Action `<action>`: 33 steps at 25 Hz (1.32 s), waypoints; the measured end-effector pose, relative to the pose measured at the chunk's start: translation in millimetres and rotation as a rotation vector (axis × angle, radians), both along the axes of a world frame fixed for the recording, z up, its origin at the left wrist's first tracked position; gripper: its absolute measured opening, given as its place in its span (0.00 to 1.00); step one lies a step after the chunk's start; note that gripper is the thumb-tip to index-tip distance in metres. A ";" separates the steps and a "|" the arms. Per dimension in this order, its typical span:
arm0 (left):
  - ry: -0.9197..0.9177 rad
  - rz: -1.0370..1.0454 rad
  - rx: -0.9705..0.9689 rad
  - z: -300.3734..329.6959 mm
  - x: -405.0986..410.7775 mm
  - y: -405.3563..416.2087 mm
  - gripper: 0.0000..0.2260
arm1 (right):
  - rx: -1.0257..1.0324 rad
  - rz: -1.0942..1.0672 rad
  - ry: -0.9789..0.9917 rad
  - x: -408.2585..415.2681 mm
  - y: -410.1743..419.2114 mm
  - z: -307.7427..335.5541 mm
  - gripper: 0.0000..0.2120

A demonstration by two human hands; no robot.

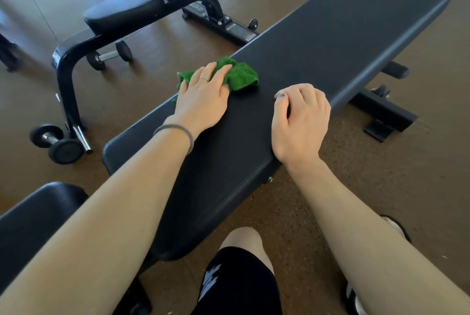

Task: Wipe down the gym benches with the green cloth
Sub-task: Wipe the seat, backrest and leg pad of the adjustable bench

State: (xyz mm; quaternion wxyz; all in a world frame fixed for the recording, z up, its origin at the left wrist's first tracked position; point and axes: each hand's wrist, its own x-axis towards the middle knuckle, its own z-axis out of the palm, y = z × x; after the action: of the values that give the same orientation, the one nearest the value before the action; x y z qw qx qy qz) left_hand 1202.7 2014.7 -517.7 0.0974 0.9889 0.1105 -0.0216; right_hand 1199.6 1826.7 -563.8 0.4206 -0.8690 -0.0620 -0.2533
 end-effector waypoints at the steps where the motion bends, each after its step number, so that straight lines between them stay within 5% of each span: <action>1: 0.000 0.008 0.004 -0.9 0.1 -2.2 0.23 | -0.002 0.006 -0.001 -0.1 0.1 0.1 0.16; 7: -0.070 -0.112 0.022 -1.5 -128.9 -29.5 0.24 | 0.010 -0.007 -0.053 -2.0 1.5 -4.4 0.15; 14: -0.002 -0.272 -0.015 -3.2 32.7 -29.9 0.23 | 0.014 0.008 -0.023 1.9 -2.0 -5.0 0.18; 21: -0.099 -0.171 0.029 -8.7 -122.2 -17.9 0.24 | -0.008 0.016 -0.028 1.9 -2.0 -6.1 0.16; 27: -0.042 -0.179 -0.013 -3.9 -31.2 -25.6 0.23 | -0.068 0.015 0.009 2.6 -4.0 -2.8 0.17; 33: -0.112 -0.232 0.031 -14.2 -136.7 -56.7 0.23 | -0.061 0.044 0.032 2.7 -8.3 -2.0 0.17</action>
State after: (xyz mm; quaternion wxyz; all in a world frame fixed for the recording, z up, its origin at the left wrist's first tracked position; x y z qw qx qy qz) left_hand 1066.0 1958.0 -531.9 0.0850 0.9960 -0.0100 0.0243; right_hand 1202.3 1818.4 -565.8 0.4003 -0.8838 -0.0819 -0.2280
